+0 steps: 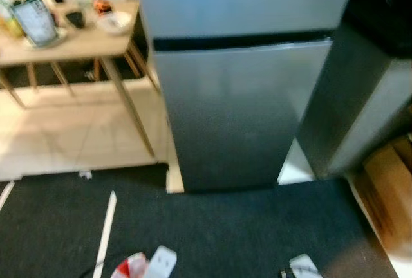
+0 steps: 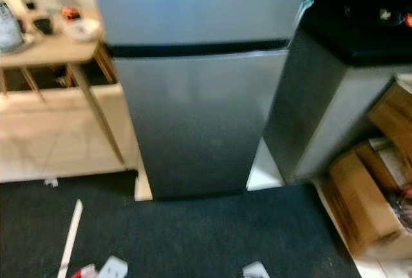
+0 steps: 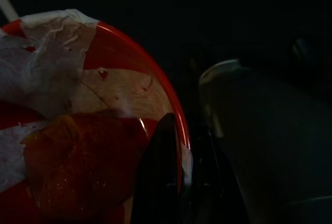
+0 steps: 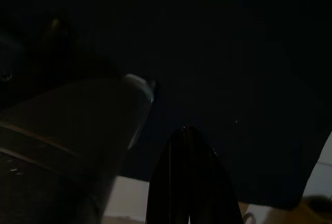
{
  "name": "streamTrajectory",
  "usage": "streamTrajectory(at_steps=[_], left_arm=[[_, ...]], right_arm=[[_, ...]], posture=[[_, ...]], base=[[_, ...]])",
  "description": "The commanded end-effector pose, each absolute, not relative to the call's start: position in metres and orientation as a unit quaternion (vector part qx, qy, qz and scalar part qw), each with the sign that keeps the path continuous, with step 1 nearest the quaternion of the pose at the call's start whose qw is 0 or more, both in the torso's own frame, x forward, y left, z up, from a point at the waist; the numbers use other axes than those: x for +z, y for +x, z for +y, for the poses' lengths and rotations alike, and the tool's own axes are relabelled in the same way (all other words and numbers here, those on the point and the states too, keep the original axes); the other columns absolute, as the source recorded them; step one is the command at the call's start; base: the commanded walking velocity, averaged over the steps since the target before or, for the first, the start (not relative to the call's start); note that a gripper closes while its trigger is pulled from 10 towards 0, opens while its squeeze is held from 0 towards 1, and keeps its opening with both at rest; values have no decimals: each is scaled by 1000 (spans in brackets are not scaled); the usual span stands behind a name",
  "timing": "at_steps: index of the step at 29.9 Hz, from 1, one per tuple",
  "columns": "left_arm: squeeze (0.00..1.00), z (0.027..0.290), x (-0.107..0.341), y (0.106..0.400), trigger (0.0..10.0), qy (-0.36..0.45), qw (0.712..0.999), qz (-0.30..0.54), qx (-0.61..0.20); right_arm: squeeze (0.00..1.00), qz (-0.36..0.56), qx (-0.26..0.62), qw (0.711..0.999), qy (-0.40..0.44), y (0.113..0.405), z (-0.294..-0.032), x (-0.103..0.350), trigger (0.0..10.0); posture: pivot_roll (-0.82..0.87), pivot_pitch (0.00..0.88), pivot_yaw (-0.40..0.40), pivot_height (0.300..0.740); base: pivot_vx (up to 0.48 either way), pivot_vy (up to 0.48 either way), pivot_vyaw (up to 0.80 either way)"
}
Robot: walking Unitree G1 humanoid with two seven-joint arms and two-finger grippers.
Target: Restocking fridge
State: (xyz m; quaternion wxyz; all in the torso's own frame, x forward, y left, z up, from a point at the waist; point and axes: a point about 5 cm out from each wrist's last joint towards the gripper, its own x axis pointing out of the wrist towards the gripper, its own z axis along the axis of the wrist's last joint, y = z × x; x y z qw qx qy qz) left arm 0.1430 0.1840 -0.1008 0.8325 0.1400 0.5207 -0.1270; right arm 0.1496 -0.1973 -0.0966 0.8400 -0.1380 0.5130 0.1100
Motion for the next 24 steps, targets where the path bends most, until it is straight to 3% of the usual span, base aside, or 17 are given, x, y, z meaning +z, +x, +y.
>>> streamTrajectory(at_steps=[1, 17, 24], left_arm=[[0, 186, -107, 126, 10000, 139, 814, 549, -129], [0, 187, -107, 126, 10000, 141, 815, 547, -130], [0, 188, -106, 128, 10000, 146, 816, 543, -131]], right_arm=[[0, 522, 114, 834, -137, 143, -197, -99, 10000], [0, 518, 104, 838, -136, 144, -199, -98, 10000], [0, 517, 93, 838, -147, 145, -202, -98, 10000]], posture=[[-54, 73, -18, 740], [-53, 75, -16, 740], [-53, 69, -17, 740]], base=[[0, 0, 800], [0, 0, 800], [0, 0, 61]])
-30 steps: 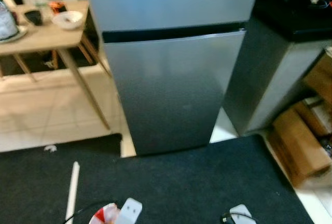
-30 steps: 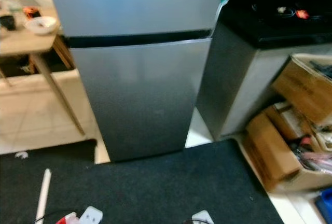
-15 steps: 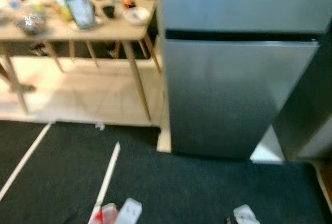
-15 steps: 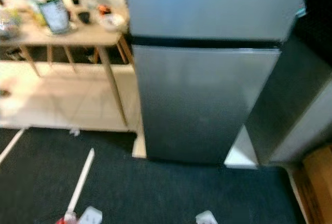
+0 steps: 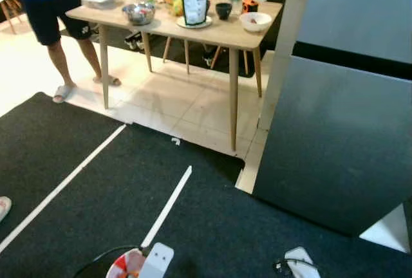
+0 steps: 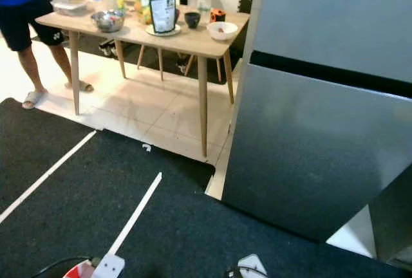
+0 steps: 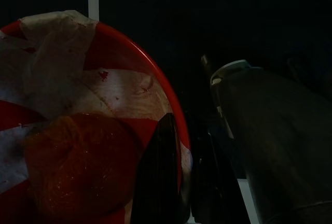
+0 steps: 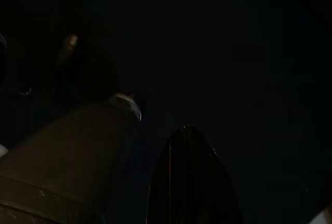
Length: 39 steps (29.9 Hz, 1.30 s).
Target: Restocking fridge
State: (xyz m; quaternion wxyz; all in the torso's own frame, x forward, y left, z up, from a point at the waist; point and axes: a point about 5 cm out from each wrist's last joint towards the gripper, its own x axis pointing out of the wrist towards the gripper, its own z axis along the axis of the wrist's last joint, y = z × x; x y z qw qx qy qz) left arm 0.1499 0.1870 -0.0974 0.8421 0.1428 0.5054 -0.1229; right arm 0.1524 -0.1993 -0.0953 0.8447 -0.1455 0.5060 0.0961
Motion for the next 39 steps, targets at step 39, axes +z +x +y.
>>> streamTrajectory(at_steps=[39], left_arm=[[0, 188, -107, 125, 10000, 166, 806, 548, -147]], right_arm=[[0, 518, 91, 839, -139, 144, -199, -99, 10000]], posture=[[-53, 74, -13, 740]], base=[[348, 0, 0]])
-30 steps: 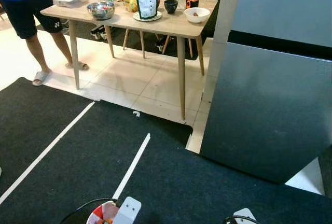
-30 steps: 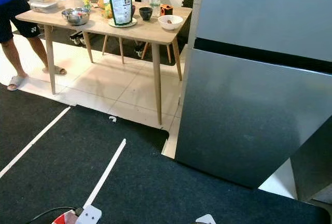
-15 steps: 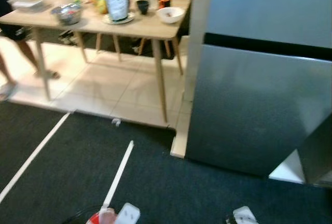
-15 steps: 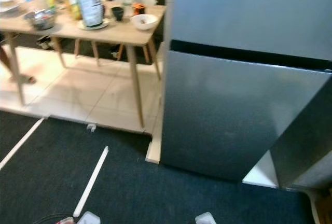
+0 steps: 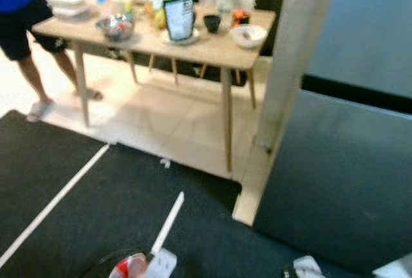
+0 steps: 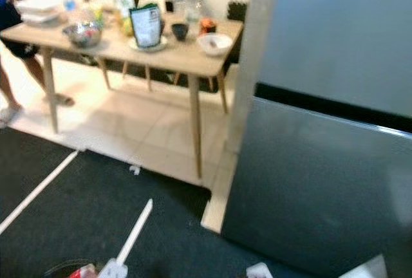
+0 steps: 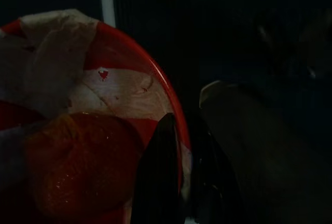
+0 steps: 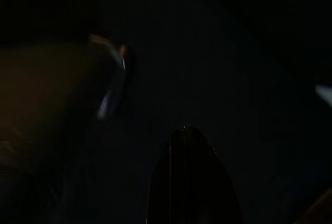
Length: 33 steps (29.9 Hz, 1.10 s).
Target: Restocking fridge
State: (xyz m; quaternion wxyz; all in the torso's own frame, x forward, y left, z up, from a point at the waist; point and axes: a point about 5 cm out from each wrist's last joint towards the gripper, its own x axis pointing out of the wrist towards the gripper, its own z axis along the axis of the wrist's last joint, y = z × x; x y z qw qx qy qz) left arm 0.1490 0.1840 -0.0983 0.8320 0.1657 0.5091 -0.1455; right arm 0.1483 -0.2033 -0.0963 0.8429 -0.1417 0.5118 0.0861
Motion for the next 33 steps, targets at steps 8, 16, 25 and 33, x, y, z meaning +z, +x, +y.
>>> streamTrajectory(at_steps=[8, 16, 25, 33], left_arm=[[0, 189, -106, 126, 10000, 160, 810, 548, -136], [0, 188, -106, 126, 10000, 156, 811, 547, -137], [0, 184, -107, 125, 10000, 146, 808, 550, -151], [0, 187, -106, 127, 10000, 146, 812, 547, -140]], right_arm=[[0, 518, 90, 839, -139, 144, -199, -99, 10000], [0, 520, 82, 839, -138, 144, -200, -99, 10000], [0, 522, 77, 838, -140, 144, -202, -98, 10000], [0, 524, 70, 837, -138, 144, -204, -98, 10000]], posture=[[-53, 74, -14, 740], [-53, 74, -15, 740], [-53, 73, -17, 740], [-52, 73, -17, 740]], base=[[100, 0, 0], [0, 0, 0], [0, -206, 0], [0, -114, 0]])
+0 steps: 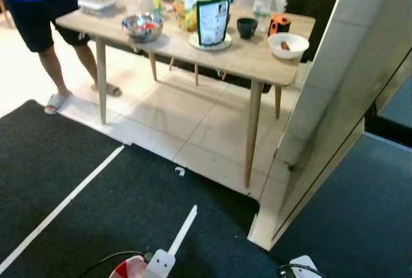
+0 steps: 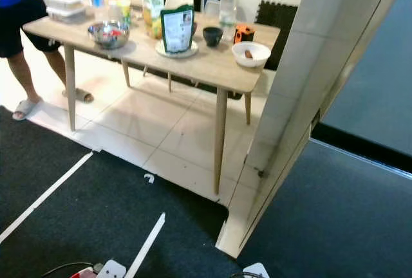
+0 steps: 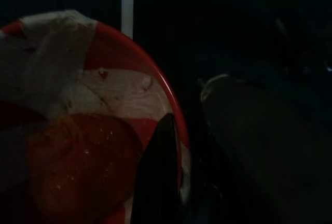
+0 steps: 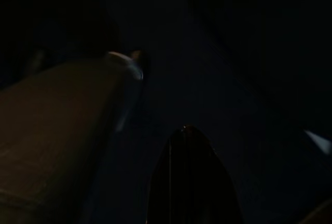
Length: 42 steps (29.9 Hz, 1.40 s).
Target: Restocking fridge
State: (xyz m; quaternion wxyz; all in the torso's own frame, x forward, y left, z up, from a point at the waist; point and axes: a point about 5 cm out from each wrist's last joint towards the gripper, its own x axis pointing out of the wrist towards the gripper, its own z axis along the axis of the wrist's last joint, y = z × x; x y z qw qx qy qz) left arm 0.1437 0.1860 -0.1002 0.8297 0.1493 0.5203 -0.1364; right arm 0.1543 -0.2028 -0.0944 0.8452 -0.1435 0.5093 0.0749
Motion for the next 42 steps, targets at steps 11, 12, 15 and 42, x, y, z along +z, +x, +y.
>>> streamTrajectory(at_steps=[11, 12, 15, 42], left_arm=[[0, 186, -106, 126, 10000, 147, 810, 548, -147], [0, 186, -106, 126, 10000, 147, 810, 548, -147], [0, 186, -107, 126, 10000, 145, 810, 548, -148], [0, 187, -107, 125, 10000, 146, 810, 549, -144]], right_arm=[[0, 533, 67, 832, -134, 142, -207, -99, 10000], [0, 533, 67, 832, -134, 142, -207, -99, 10000], [0, 536, 63, 831, -136, 140, -212, -99, 10000], [0, 515, 62, 845, -131, 146, -210, -96, 10000]], posture=[[-52, 71, -16, 740], [-52, 71, -16, 740], [-52, 71, -16, 740], [-53, 76, -13, 740]], base=[[0, 0, -648], [0, 0, -800], [0, 0, -792], [0, -136, -402]])
